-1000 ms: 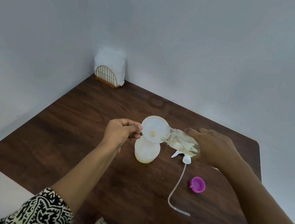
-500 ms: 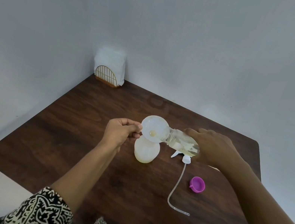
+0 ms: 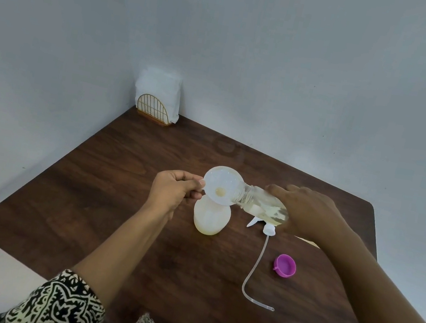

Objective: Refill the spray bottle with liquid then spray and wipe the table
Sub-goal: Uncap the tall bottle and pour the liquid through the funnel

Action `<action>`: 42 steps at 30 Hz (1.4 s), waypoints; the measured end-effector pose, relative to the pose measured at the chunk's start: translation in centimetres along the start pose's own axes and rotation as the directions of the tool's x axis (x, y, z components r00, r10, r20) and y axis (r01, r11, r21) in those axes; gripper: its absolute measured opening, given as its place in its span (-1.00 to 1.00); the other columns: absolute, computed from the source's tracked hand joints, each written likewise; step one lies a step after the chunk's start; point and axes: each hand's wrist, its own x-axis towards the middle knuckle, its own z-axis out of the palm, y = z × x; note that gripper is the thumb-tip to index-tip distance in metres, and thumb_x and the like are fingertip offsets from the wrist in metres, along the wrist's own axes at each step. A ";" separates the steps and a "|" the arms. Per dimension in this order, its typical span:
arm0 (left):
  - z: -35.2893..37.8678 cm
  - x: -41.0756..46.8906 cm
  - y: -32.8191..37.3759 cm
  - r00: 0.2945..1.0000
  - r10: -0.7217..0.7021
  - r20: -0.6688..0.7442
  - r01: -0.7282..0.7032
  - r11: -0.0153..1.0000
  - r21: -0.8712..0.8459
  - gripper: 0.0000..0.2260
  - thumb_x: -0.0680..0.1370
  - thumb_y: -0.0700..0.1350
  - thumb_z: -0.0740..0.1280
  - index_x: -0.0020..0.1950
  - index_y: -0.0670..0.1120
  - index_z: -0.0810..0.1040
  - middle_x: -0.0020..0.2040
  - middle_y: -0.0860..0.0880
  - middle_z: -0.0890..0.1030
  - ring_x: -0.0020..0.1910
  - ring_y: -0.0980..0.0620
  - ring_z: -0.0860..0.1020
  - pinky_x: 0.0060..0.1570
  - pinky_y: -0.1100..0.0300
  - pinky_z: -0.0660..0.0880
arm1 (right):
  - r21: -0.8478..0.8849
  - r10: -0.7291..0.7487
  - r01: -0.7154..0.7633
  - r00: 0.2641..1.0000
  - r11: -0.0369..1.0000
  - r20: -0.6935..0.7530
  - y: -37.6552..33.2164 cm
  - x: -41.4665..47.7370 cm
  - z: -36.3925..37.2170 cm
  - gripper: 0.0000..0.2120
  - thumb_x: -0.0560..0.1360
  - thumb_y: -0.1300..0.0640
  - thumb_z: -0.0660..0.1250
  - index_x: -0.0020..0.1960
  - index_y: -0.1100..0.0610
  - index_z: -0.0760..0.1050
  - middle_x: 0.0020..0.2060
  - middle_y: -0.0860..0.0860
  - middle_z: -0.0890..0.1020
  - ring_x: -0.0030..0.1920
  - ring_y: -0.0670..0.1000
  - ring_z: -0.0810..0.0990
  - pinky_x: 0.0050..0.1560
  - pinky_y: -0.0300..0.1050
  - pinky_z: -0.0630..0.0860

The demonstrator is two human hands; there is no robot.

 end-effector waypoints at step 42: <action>0.0 0.1 -0.3 1.000 0.017 0.007 -0.017 0.999 -0.027 -0.97 0.45 -0.26 0.47 -0.16 -0.15 0.67 -0.36 -0.05 0.68 -0.43 0.13 0.57 -0.32 0.24 0.54 | 0.025 -0.023 0.022 1.000 0.999 0.016 0.1 -0.1 -0.3 -0.32 0.32 -0.13 0.43 0.36 -0.18 0.21 0.01 -0.11 0.55 -0.04 -0.03 0.53 -0.28 -0.20 0.35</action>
